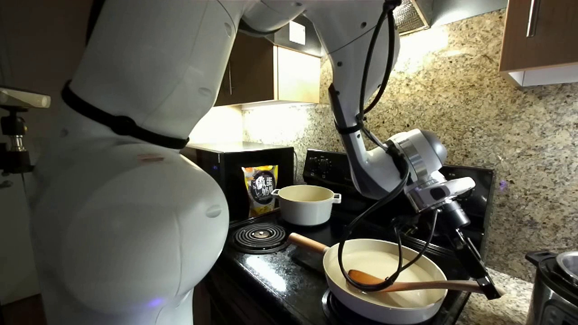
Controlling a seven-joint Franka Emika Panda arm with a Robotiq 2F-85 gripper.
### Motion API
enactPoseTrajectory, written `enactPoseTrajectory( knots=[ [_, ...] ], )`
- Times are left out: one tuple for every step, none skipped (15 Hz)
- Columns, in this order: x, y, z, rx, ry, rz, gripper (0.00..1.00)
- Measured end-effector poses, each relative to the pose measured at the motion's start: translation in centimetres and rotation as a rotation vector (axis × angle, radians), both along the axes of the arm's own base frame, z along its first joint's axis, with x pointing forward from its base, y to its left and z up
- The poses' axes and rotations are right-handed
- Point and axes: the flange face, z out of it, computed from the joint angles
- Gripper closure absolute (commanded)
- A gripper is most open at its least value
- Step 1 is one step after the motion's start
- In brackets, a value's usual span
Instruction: Stir the water in the pan with the spatula
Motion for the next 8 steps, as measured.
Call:
enactPoseTrajectory(
  knots=[
    [-0.1, -0.5, 0.3, 0.000, -0.009, -0.009, 0.92],
    [-0.2, -1.0, 0.6, 0.003, -0.019, -0.015, 0.92],
    [-0.2, -1.5, 0.7, 0.008, -0.033, -0.017, 0.92],
    [-0.3, -2.0, 0.8, 0.014, -0.046, -0.018, 0.92],
    [-0.3, -2.4, 0.9, 0.020, -0.057, -0.016, 0.92],
    [-0.2, -2.8, 1.0, 0.025, -0.068, -0.013, 0.92],
    [-0.1, -3.1, 1.2, 0.028, -0.075, -0.010, 0.92],
    [0.0, -3.3, 1.4, 0.029, -0.080, -0.006, 0.92]
  ],
)
